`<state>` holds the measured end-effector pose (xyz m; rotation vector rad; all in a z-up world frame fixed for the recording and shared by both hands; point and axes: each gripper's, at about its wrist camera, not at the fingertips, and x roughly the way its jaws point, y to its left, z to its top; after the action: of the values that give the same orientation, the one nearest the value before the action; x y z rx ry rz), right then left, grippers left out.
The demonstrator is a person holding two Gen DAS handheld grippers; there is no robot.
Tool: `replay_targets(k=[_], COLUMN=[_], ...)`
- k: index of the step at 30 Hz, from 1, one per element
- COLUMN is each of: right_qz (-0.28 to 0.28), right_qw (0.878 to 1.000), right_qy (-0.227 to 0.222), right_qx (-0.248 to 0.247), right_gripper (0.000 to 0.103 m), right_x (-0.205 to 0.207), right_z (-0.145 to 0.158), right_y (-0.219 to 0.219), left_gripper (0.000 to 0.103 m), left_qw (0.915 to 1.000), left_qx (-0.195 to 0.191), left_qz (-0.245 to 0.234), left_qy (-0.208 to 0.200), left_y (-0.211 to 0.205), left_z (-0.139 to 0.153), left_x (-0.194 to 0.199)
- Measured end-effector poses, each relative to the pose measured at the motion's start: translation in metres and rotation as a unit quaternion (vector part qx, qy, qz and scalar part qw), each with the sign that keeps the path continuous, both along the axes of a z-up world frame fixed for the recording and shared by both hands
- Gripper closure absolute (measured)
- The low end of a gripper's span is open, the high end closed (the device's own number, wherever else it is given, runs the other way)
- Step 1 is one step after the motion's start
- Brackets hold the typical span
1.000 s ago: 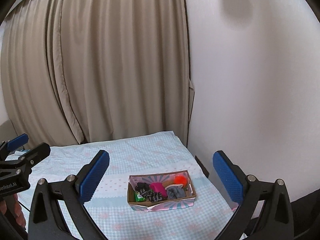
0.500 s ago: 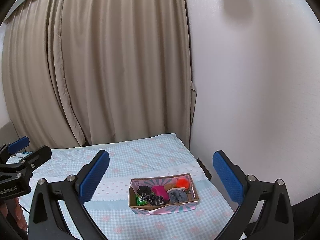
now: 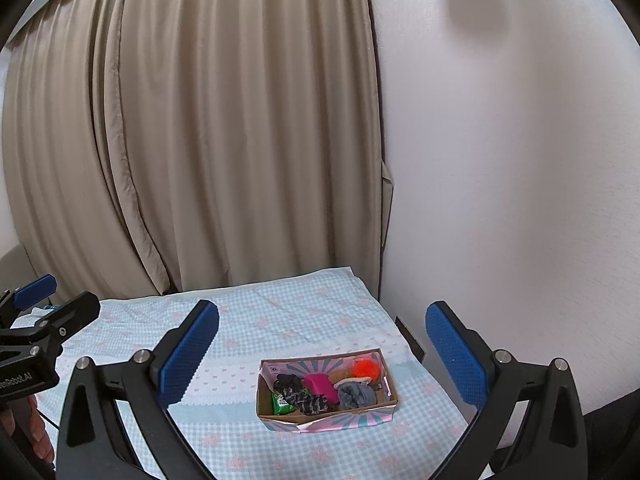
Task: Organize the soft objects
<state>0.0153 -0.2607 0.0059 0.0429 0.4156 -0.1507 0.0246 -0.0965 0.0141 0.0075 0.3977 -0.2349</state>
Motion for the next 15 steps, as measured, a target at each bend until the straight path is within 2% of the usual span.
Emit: replay_targets(k=[15], right_qz=[-0.006], right_qw=[1.000], right_qy=[0.001], right_qx=[0.004], right_gripper=[0.000], right_x=[-0.0071], right_z=[0.0030], right_y=[0.0012], left_gripper=[0.000], left_qw=[1.0000], left_qx=[0.002], left_qz=[0.003], left_qy=[-0.001], left_y=[-0.0017], left_z=[-0.0043], left_x=[0.0052])
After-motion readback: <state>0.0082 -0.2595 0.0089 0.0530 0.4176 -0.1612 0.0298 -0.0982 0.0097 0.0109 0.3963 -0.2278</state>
